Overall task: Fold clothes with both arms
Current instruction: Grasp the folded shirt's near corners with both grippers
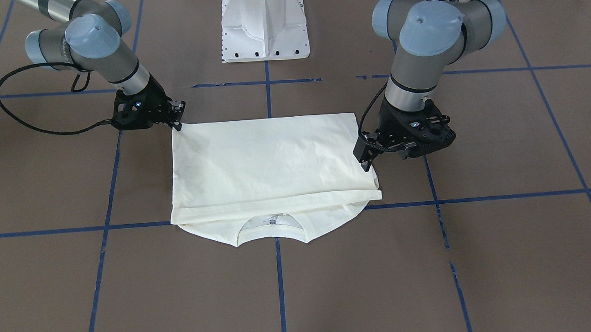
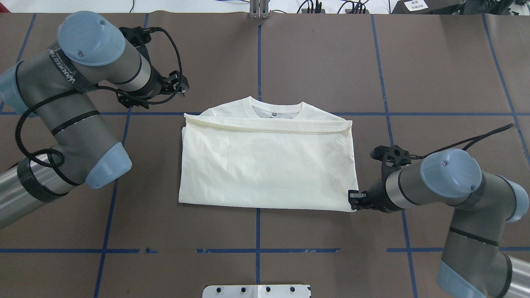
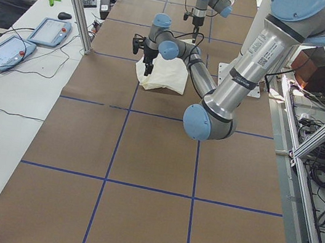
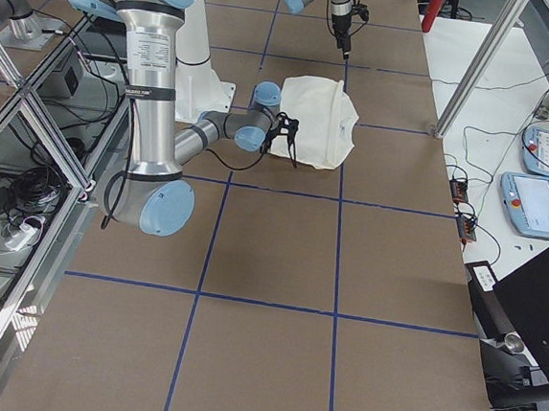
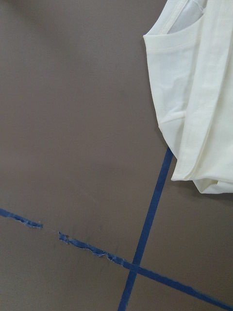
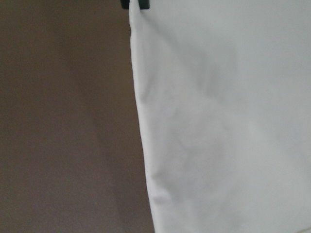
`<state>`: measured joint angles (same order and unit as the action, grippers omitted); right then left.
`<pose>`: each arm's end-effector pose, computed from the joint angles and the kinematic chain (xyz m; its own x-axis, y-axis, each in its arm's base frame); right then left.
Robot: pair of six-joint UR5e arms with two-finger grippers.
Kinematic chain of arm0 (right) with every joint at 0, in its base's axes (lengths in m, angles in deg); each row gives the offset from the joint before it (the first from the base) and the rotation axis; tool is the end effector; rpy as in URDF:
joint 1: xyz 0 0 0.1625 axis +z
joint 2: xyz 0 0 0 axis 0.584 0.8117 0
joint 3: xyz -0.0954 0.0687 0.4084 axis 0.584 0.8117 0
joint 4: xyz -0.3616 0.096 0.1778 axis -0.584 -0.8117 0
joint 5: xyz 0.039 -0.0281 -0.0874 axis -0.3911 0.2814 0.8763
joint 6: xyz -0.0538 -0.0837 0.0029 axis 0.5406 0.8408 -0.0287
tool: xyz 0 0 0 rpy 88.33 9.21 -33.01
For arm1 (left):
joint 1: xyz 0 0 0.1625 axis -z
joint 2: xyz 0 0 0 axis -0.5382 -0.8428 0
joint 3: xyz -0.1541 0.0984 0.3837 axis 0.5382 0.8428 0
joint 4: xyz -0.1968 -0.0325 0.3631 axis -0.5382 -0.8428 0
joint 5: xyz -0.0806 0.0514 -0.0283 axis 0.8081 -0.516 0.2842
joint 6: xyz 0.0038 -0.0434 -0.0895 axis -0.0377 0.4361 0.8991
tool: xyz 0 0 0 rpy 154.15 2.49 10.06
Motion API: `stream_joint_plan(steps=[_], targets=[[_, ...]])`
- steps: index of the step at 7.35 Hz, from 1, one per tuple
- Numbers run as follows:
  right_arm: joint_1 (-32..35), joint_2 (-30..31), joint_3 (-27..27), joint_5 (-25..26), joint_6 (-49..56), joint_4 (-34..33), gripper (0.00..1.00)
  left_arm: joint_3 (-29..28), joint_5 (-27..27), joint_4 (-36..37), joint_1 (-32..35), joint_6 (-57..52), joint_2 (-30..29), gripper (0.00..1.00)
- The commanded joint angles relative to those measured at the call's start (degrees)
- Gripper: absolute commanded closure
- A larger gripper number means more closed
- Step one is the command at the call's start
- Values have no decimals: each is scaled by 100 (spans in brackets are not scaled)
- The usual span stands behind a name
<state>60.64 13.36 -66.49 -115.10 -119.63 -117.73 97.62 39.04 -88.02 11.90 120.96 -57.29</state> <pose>-0.4177 -0.3003 0.3872 0.5422 0.1031 0.8339 -0.0412 0.9945 -0.0962 0.3924 -0.5272 0.2505 0.5904 -0.2839 -0.7555 0.3754 0.9253 -0.0544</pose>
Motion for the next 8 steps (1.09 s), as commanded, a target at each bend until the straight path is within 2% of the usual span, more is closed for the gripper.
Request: stream_joint_plan(steps=[1,3,4,5,6,8], targets=[[-791,707,-578,6,-8,9,100,3,0,-4,-8,4,9,0],[-1468,894,-860,-2,-566,9,100,-40,9,-39,-34,-5,9,0],[-1584,929,-922,-2,-631,18,100,-67,9,-48,-34,-13,9,0],[-1603,929,-984,24,-632,18,2,-67,17,-48,-51,-13,9,0],[-1586,921,-1089,102,-641,35,0,-6,35,-48,-86,-5,9,0],[-886,851,-1204,287,-641,70,0,344,228,-266,-566,615,393,0]])
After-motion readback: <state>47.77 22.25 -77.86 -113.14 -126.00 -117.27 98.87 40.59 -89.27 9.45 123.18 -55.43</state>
